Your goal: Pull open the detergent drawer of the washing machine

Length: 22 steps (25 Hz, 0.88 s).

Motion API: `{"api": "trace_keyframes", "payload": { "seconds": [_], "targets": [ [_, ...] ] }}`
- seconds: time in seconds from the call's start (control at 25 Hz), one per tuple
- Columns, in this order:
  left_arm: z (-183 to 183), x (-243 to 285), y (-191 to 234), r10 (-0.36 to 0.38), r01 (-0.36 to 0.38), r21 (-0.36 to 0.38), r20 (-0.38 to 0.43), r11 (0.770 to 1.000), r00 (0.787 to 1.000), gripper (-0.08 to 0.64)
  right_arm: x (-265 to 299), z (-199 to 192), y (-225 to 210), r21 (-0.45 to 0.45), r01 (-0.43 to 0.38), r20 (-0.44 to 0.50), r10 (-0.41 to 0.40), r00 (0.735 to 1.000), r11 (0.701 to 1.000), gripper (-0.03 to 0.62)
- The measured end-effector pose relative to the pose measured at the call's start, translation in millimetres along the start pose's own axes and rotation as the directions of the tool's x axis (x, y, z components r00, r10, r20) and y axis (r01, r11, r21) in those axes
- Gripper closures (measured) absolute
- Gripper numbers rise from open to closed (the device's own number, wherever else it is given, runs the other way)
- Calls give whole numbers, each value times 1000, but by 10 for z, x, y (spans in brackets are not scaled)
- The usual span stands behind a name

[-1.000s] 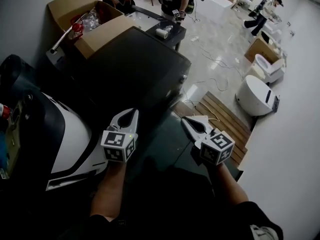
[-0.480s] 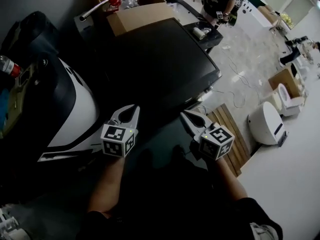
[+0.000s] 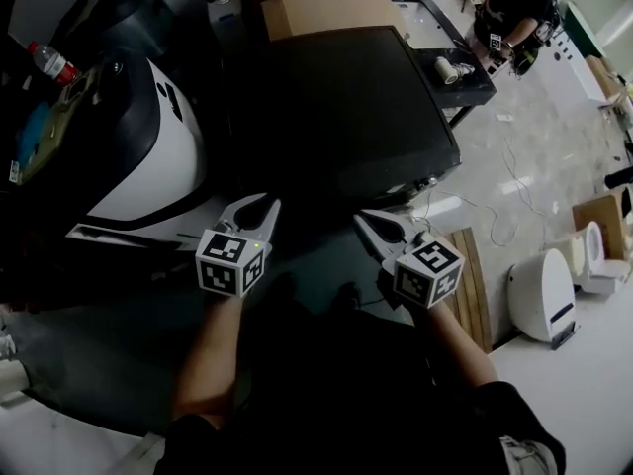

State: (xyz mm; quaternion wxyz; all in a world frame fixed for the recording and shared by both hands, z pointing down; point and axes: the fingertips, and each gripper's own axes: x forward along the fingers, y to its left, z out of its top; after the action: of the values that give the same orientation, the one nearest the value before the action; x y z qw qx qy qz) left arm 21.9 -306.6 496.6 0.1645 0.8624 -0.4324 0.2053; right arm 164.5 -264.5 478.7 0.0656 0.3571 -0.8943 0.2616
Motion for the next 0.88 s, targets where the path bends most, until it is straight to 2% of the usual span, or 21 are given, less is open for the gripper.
{"api": "trace_keyframes", "payload": {
  "seconds": [0.04, 0.16, 0.28, 0.48, 0.64, 0.88],
  "targets": [
    [-26, -24, -49, 17, -17, 7, -4, 1000, 1000, 483, -48, -28, -14, 3, -15, -6, 15, 1000, 1000, 589],
    [-130, -102, -128, 61, -60, 31, -23, 998, 998, 479, -138, -103, -15, 11, -45, -29, 45, 999, 999, 589],
    [-304, -130, -159, 66, -61, 69, -76, 996, 995, 456, -133, -148, 5, 18, -57, -44, 58, 997, 998, 589],
    [-574, -58, -102, 48, -17, 170, -183, 985, 982, 408, 51, -162, 20, 50, -55, -54, 58, 997, 997, 589],
    [-764, 67, -28, 33, 35, 256, -257, 966, 966, 391, 191, -213, 128, 45, -70, -80, 74, 994, 997, 589],
    [-978, 249, 52, 29, 101, 358, -342, 928, 939, 390, 238, -352, 144, 67, -53, -108, 60, 992, 996, 589]
  ]
}}
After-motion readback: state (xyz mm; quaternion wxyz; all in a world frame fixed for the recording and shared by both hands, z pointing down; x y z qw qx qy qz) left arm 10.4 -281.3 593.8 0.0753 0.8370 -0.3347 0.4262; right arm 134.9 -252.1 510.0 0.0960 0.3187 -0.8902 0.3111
